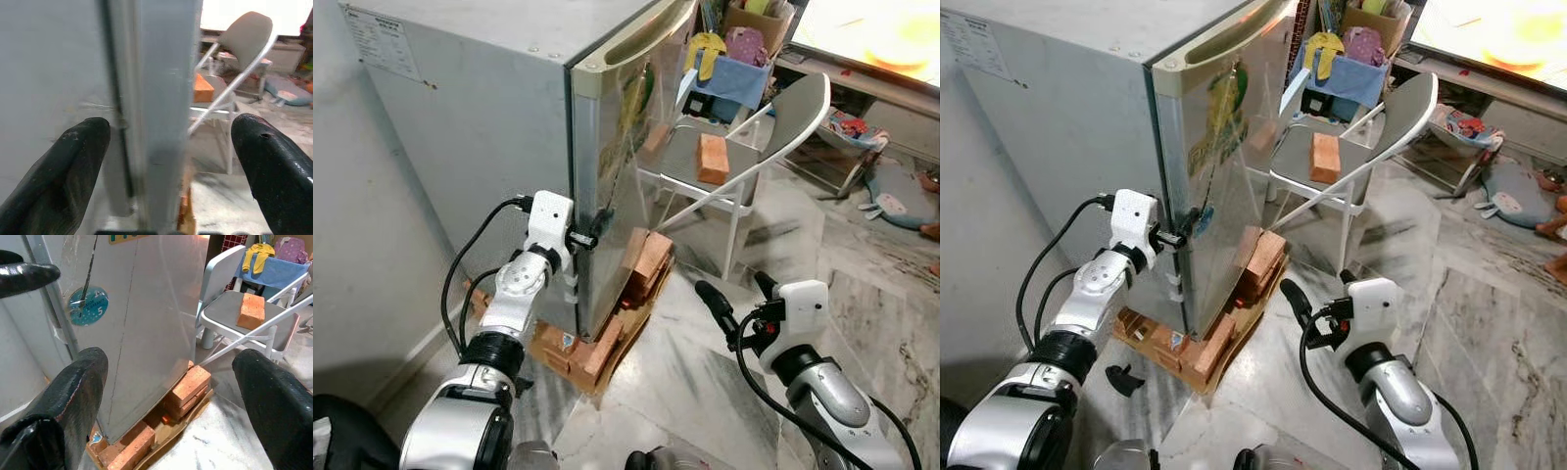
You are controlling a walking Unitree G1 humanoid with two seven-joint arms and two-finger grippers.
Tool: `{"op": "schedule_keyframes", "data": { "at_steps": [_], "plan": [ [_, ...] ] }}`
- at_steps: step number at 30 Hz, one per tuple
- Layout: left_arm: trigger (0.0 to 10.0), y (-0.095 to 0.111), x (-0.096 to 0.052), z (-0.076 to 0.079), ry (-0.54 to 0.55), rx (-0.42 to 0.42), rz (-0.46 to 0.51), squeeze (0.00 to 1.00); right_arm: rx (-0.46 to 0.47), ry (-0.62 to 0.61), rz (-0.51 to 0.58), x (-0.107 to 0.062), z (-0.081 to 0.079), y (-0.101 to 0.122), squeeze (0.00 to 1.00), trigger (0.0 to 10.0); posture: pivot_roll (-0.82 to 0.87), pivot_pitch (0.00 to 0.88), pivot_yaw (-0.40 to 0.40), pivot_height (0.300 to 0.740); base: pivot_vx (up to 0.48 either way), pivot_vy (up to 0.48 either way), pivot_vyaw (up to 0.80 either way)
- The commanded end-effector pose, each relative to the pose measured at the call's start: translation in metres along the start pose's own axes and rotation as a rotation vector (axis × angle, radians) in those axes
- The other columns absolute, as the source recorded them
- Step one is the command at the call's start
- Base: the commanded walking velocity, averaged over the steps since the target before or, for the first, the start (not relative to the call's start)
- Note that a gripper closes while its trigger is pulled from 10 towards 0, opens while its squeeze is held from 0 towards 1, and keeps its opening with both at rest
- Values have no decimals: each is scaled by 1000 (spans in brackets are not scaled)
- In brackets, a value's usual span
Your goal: Restocking fridge
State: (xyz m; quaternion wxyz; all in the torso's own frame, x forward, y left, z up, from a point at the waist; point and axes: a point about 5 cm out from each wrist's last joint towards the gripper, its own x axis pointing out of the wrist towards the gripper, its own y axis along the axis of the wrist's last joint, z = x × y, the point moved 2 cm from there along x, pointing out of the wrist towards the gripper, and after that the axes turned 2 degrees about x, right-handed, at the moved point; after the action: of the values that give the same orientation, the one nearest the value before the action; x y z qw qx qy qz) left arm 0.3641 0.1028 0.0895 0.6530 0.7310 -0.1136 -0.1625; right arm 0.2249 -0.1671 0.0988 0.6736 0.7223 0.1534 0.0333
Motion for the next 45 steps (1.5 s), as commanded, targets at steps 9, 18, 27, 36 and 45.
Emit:
{"op": "schedule_keyframes", "data": {
  "at_steps": [9, 18, 27, 36, 45],
  "plan": [
    [10000, 12, 13, 20, -86, 15, 23, 0, -26, -19, 13, 1, 3, 5, 0, 10000, -7, 0, -88, 740, 0, 0, 0],
    [10000, 20, 28, 36, -120, 54, -8, 0, -22, -11, 15, 2, -1, 5, 0, 10000, -8, 0, -89, 740, 0, 0, 0],
    [10000, 42, 10, 163, -824, 138, 97, 0, -6, -17, 111, 10, -10, 34, 0, 10000, -9, 0, -91, 740, 0, 0, 0],
    [10000, 27, 5, 171, -785, 81, 75, 0, -7, -28, 138, 19, -8, 41, 0, 10000, 3, 0, -99, 740, 0, 0, 0],
    [10000, -11, -14, 48, -327, 57, 11, 0, 2, -53, 113, 23, -9, 33, 0, 10000, 54, 0, -96, 740, 0, -135, 0]
  ]
}}
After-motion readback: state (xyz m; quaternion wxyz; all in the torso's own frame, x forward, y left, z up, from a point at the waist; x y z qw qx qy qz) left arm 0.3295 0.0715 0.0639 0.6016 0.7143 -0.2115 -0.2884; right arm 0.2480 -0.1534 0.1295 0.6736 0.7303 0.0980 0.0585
